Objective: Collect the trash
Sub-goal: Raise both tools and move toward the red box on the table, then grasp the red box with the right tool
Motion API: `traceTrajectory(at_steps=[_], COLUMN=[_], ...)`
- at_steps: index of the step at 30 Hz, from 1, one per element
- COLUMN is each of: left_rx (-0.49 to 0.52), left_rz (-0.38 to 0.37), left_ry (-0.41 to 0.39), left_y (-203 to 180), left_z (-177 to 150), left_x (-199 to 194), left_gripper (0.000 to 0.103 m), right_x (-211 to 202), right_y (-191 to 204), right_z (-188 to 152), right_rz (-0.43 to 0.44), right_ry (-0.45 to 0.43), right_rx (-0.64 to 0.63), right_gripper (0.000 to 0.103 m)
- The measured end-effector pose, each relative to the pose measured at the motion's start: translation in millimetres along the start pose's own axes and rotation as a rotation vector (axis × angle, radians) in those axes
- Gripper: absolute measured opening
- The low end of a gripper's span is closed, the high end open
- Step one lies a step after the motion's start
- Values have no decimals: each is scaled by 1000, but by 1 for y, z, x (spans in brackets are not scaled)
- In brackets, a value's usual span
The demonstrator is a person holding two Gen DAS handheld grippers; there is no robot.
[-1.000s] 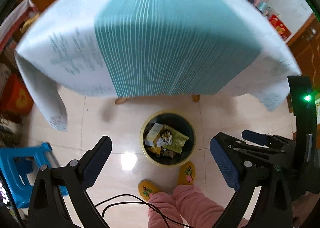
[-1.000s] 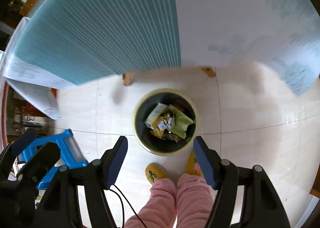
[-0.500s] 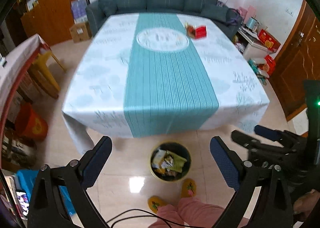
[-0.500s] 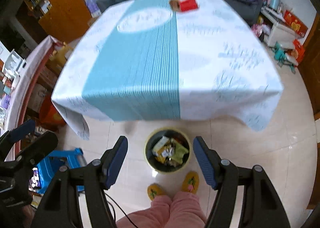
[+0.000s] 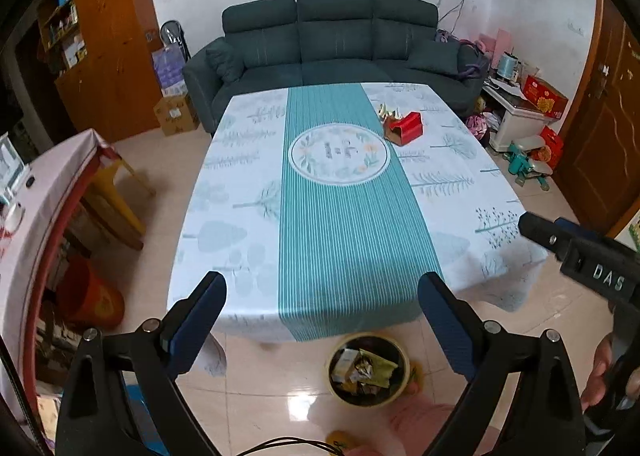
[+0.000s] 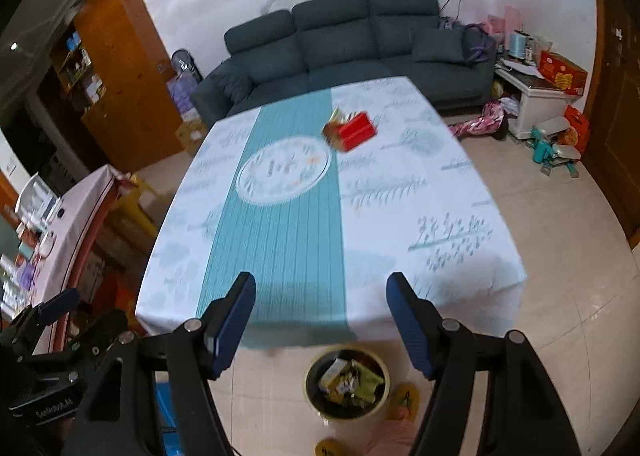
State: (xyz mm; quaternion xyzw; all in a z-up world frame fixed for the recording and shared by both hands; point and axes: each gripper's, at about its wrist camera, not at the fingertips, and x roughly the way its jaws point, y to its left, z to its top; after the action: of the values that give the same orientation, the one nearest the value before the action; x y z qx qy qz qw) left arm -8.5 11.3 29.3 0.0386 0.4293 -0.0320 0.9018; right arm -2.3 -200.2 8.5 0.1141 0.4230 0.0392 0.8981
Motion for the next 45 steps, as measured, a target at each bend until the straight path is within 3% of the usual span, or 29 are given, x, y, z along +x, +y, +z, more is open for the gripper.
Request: traceTrajectory(at_steps=[10,21,29,34,38,45], left_rx=[0,-39,-93,-142,-172,-207], left_rz=[10,9,41,63,76,125], left_ry=[24,132,208,239,252,233], left_y=[-18,-60,-70,-63,-56,-42], left_z=[74,183,230,238,240,247], left_x=[59,172,249,273,286,298], left_gripper=[96,96,96,96,96,96], right_x=[56,178,270,323,339,368], right_y=[-36,-81,-102,-106,-95,-78], right_z=[67,168,218,231,239,244], right_rz=[38,136,226,257,195,19], right_ry=[9,185,343,464,493,577], right_rx=[5,32,199,379,403,399], right_gripper=[68,68,68,68,80,80])
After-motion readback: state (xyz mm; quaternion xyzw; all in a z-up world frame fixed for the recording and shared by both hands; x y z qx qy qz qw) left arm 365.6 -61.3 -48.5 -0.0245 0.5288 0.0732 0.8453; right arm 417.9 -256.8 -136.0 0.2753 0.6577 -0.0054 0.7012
